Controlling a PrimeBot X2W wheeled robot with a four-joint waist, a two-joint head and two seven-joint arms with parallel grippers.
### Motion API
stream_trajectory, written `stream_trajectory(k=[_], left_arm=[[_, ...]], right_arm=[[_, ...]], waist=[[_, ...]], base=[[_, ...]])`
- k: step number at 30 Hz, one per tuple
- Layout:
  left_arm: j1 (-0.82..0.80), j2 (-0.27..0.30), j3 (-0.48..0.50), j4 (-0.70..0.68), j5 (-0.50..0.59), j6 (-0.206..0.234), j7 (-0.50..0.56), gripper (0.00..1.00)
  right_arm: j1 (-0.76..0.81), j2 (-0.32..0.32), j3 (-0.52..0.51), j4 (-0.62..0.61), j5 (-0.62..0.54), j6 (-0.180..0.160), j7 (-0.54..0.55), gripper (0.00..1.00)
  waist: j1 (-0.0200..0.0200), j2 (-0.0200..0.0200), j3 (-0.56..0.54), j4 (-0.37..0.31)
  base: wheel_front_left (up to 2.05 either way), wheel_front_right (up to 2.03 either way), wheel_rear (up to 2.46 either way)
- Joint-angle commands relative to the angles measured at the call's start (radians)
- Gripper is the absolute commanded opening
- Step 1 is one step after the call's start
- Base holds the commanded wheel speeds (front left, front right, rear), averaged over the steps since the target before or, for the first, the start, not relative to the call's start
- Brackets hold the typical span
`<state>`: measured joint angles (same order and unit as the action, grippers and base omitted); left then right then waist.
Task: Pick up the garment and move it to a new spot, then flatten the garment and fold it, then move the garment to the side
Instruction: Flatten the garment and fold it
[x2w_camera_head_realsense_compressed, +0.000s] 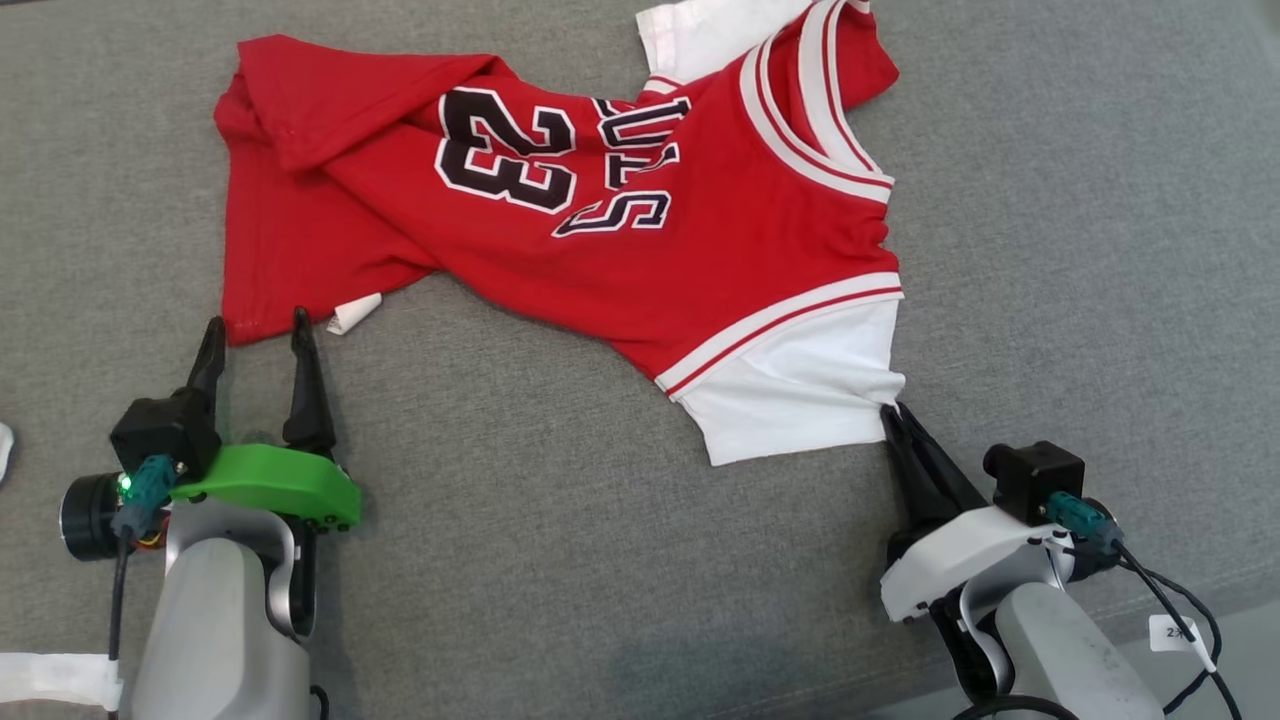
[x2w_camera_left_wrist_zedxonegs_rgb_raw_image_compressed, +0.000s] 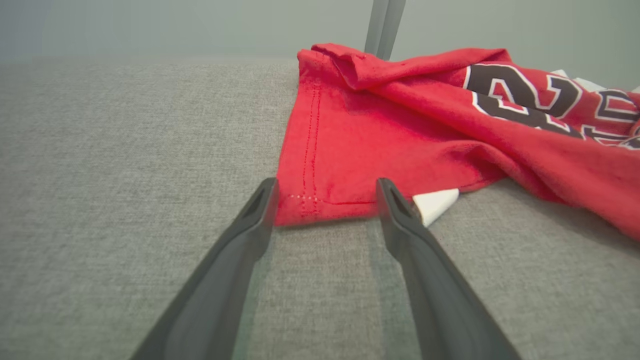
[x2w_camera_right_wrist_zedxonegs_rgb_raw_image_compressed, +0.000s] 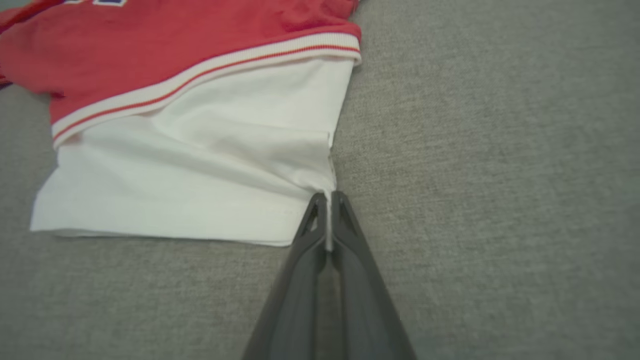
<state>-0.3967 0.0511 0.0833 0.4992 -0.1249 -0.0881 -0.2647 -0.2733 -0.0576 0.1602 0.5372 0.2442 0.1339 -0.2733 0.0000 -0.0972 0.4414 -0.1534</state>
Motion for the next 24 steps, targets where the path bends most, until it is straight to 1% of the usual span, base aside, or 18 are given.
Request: stream_trajectory(k=[1, 9, 10, 11, 12, 13, 14, 15, 16, 17, 18, 19, 20, 24], left_arm=[[-0.020, 0.007, 0.008, 0.007, 0.008, -0.005, 0.001, 1.00], [-0.032, 0.003, 0.073, 0.025, 0.014, -0.016, 0.001, 1.00], [-0.028, 0.003, 0.077, 0.025, 0.015, -0.017, 0.001, 0.92], [-0.022, 0.003, 0.080, 0.028, 0.017, -0.018, 0.001, 0.81], [-0.018, 0.002, 0.084, 0.031, 0.015, -0.021, 0.001, 0.80], [-0.011, 0.002, 0.085, 0.028, 0.018, -0.022, 0.001, 0.85], [-0.005, 0.002, 0.085, 0.027, 0.019, -0.023, 0.001, 0.87], [0.001, 0.002, 0.087, 0.028, 0.017, -0.024, 0.001, 0.83], [0.002, 0.001, 0.086, 0.027, 0.019, -0.024, 0.001, 0.76], [0.005, 0.001, 0.083, 0.023, 0.018, -0.026, 0.001, 0.63], [0.007, 0.001, 0.078, 0.020, 0.014, -0.026, 0.001, 0.44], [0.008, 0.001, 0.076, 0.015, 0.009, -0.026, 0.001, 0.33], [0.010, 0.001, 0.072, 0.006, 0.005, -0.027, 0.001, 0.00], [0.022, 0.001, 0.062, -0.013, 0.006, -0.028, 0.001, 0.00]], right_arm=[[0.004, -0.012, -0.007, 0.024, 0.005, -0.006, 0.016, 0.00], [0.000, -0.008, -0.002, 0.010, 0.001, -0.008, 0.017, 0.00], [0.000, -0.007, -0.002, 0.009, 0.002, -0.008, 0.017, 0.00], [0.001, -0.007, -0.002, 0.009, 0.002, -0.008, 0.017, 0.00], [0.001, -0.006, -0.003, 0.009, 0.004, -0.008, 0.017, 0.00], [0.001, -0.006, -0.004, 0.012, 0.005, -0.008, 0.017, 0.00], [0.000, -0.005, -0.005, 0.013, 0.007, -0.008, 0.017, 0.00], [-0.001, -0.005, -0.005, 0.014, 0.007, -0.008, 0.017, 0.00], [-0.001, -0.005, -0.004, 0.014, 0.008, -0.008, 0.017, 0.00], [-0.002, -0.004, -0.004, 0.014, 0.009, -0.008, 0.017, 0.00], [-0.001, -0.004, -0.003, 0.013, 0.010, -0.008, 0.017, 0.00], [-0.001, -0.003, -0.003, 0.013, 0.010, -0.008, 0.017, 0.00], [-0.002, -0.002, -0.001, 0.013, 0.010, -0.008, 0.017, 0.00], [0.002, -0.002, -0.020, -0.011, 0.017, -0.008, 0.015, 0.00]], waist=[[0.0000, -0.0002, 0.032, -0.030], [0.0000, -0.0002, 0.044, -0.039], [0.0000, -0.0002, 0.044, -0.039], [0.0000, -0.0002, 0.044, -0.038], [0.0000, -0.0002, 0.043, -0.038], [0.0000, -0.0002, 0.042, -0.037], [0.0000, -0.0002, 0.040, -0.035], [0.0000, -0.0002, 0.040, -0.035], [0.0000, -0.0002, 0.039, -0.034], [0.0000, -0.0002, 0.038, -0.033], [0.0000, -0.0002, 0.037, -0.031], [0.0000, -0.0002, 0.036, -0.030], [0.0000, -0.0002, 0.033, -0.029], [0.0000, -0.0002, 0.012, -0.023]], base=[[0.00, 0.00, 0.00], [0.00, 0.00, 0.00], [0.00, 0.00, 0.00], [0.00, 0.00, 0.00], [0.00, 0.00, 0.00], [0.00, 0.00, 0.00], [0.00, 0.00, 0.00], [0.00, 0.00, 0.00], [0.00, 0.00, 0.00], [0.00, 0.00, 0.00], [0.00, 0.00, 0.00], [0.00, 0.00, 0.00], [0.00, 0.00, 0.00], [0.00, 0.00, 0.00]])
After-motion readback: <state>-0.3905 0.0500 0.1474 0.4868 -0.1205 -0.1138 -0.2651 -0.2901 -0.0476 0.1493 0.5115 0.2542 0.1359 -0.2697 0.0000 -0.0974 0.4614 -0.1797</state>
